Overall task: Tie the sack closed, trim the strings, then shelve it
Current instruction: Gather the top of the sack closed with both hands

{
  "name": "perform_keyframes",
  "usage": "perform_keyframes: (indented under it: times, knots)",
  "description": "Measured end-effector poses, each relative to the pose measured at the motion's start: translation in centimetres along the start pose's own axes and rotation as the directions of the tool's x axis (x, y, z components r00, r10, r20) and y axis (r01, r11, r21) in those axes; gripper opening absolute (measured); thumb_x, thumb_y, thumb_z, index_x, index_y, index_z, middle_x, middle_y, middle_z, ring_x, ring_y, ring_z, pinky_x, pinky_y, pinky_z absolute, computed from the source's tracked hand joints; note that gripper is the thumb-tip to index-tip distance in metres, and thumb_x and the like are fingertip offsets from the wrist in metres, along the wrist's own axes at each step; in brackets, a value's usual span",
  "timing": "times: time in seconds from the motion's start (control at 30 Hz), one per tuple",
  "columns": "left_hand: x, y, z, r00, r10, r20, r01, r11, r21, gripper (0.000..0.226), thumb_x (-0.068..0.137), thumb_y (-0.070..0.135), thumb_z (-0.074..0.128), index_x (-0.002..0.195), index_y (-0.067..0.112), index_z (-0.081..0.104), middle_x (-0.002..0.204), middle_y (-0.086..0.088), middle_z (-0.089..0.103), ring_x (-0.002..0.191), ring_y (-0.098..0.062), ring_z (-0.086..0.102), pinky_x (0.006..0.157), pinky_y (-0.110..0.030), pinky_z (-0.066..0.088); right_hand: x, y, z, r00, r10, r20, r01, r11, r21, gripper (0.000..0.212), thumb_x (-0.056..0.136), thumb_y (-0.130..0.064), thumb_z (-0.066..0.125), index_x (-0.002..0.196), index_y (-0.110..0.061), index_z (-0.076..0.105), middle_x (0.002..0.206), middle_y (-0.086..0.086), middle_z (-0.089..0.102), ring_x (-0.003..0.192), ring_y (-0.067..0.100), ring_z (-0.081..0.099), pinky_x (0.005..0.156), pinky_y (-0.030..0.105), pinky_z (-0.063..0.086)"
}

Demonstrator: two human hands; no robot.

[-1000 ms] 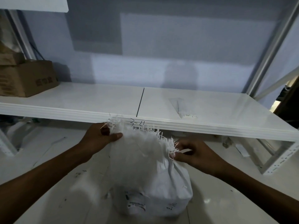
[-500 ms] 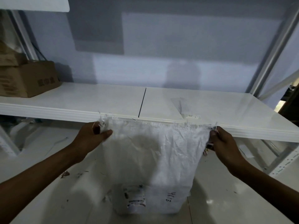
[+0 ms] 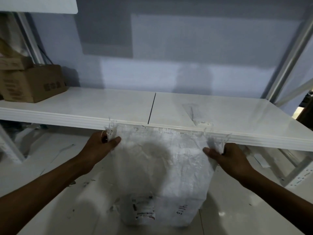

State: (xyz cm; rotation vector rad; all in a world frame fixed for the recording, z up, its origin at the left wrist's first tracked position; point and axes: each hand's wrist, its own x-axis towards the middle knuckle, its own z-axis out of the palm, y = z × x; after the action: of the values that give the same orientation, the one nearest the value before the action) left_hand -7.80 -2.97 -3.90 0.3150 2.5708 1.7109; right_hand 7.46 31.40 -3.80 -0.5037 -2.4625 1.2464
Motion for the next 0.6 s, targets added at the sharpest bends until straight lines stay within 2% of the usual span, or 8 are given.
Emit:
perform_keyframes:
  times: [0.03, 0.1, 0.13, 0.2, 0.3, 0.37, 0.5, 0.6]
  knots:
    - [0.0, -0.1, 0.0, 1.000, -0.012, 0.009, 0.012, 1.000, -0.007, 0.025, 0.088, 0.027, 0.069, 0.094, 0.002, 0.068, 0.093, -0.025, 0.071, 0.091, -0.042, 0.068, 0.087, -0.056, 0.053, -0.1, 0.0, 0.0, 1.000, -0.011, 0.000, 0.011, 0.999, 0.039, 0.011, 0.087, -0.027, 0.070, 0.094, -0.018, 0.073, 0.083, -0.007, 0.072, 0.077, 0.006, 0.067, 0.059, 0.016, 0.050]
    - [0.1, -0.1, 0.4, 1.000, -0.024, 0.020, 0.024, 1.000, -0.014, 0.020, 0.092, 0.023, 0.064, 0.093, 0.003, 0.067, 0.088, -0.023, 0.070, 0.089, -0.041, 0.067, 0.087, -0.054, 0.054, -0.2, 0.0, 0.4, 1.000, -0.015, -0.014, 0.017, 0.993, 0.118, 0.008, 0.090, -0.023, 0.067, 0.097, -0.024, 0.071, 0.090, -0.007, 0.073, 0.085, 0.006, 0.067, 0.069, 0.021, 0.051]
    - [0.1, -0.1, 0.7, 0.999, -0.022, 0.025, 0.022, 0.999, -0.024, 0.014, 0.094, 0.021, 0.061, 0.091, 0.008, 0.067, 0.083, -0.017, 0.070, 0.086, -0.037, 0.068, 0.085, -0.051, 0.054, -0.2, 0.2, 0.7, 1.000, -0.007, -0.029, 0.012, 0.986, 0.168, 0.011, 0.091, -0.022, 0.065, 0.101, -0.023, 0.071, 0.094, -0.005, 0.073, 0.089, 0.009, 0.067, 0.075, 0.026, 0.052]
    - [0.0, -0.1, 1.4, 1.000, -0.012, 0.026, 0.013, 0.998, -0.058, 0.010, 0.096, 0.017, 0.058, 0.095, 0.014, 0.068, 0.087, -0.007, 0.071, 0.090, -0.030, 0.068, 0.086, -0.045, 0.053, 0.0, 0.4, 1.4, 0.998, 0.040, -0.048, -0.025, 0.962, 0.270, 0.019, 0.094, -0.023, 0.060, 0.109, -0.017, 0.070, 0.100, 0.000, 0.073, 0.096, 0.016, 0.068, 0.087, 0.036, 0.053]
    - [-0.3, 0.0, 2.4, 1.000, -0.004, 0.002, 0.004, 0.993, -0.115, 0.020, 0.098, 0.013, 0.053, 0.111, 0.011, 0.068, 0.101, -0.006, 0.071, 0.101, -0.027, 0.066, 0.094, -0.044, 0.051, 0.5, 0.4, 2.0, 0.985, 0.154, -0.073, -0.110, 0.901, 0.419, 0.025, 0.096, -0.026, 0.057, 0.111, -0.011, 0.070, 0.104, 0.008, 0.074, 0.100, 0.025, 0.068, 0.094, 0.043, 0.053]
    - [-0.3, 0.0, 3.1, 1.000, -0.012, 0.003, 0.012, 0.990, -0.141, 0.024, 0.100, 0.014, 0.048, 0.114, 0.013, 0.068, 0.107, -0.006, 0.071, 0.104, -0.025, 0.065, 0.097, -0.044, 0.049, 0.9, 0.3, 2.3, 0.976, 0.194, -0.095, -0.132, 0.883, 0.451, 0.025, 0.097, -0.027, 0.056, 0.108, -0.010, 0.071, 0.102, 0.009, 0.073, 0.100, 0.027, 0.068, 0.095, 0.045, 0.052]
    - [0.0, 0.4, 4.1, 0.998, -0.047, -0.041, 0.037, 0.976, -0.216, 0.024, 0.101, 0.017, 0.045, 0.117, 0.018, 0.063, 0.113, -0.003, 0.067, 0.101, -0.017, 0.061, 0.092, -0.034, 0.046, 1.0, -0.1, 2.9, 0.981, 0.169, -0.098, -0.109, 0.891, 0.441, 0.029, 0.100, -0.028, 0.049, 0.115, -0.011, 0.068, 0.100, -0.002, 0.071, 0.098, 0.017, 0.065, 0.090, 0.036, 0.049]
    - [0.2, 0.7, 4.9, 0.992, -0.086, -0.092, 0.062, 0.969, -0.240, 0.024, 0.101, 0.015, 0.042, 0.119, 0.024, 0.056, 0.104, 0.006, 0.061, 0.095, -0.011, 0.055, 0.089, -0.027, 0.036, 1.2, 0.0, 3.6, 0.979, 0.180, -0.091, -0.123, 0.888, 0.443, 0.028, 0.101, -0.031, 0.046, 0.115, -0.018, 0.066, 0.105, -0.005, 0.069, 0.107, 0.019, 0.062, 0.101, 0.041, 0.047]
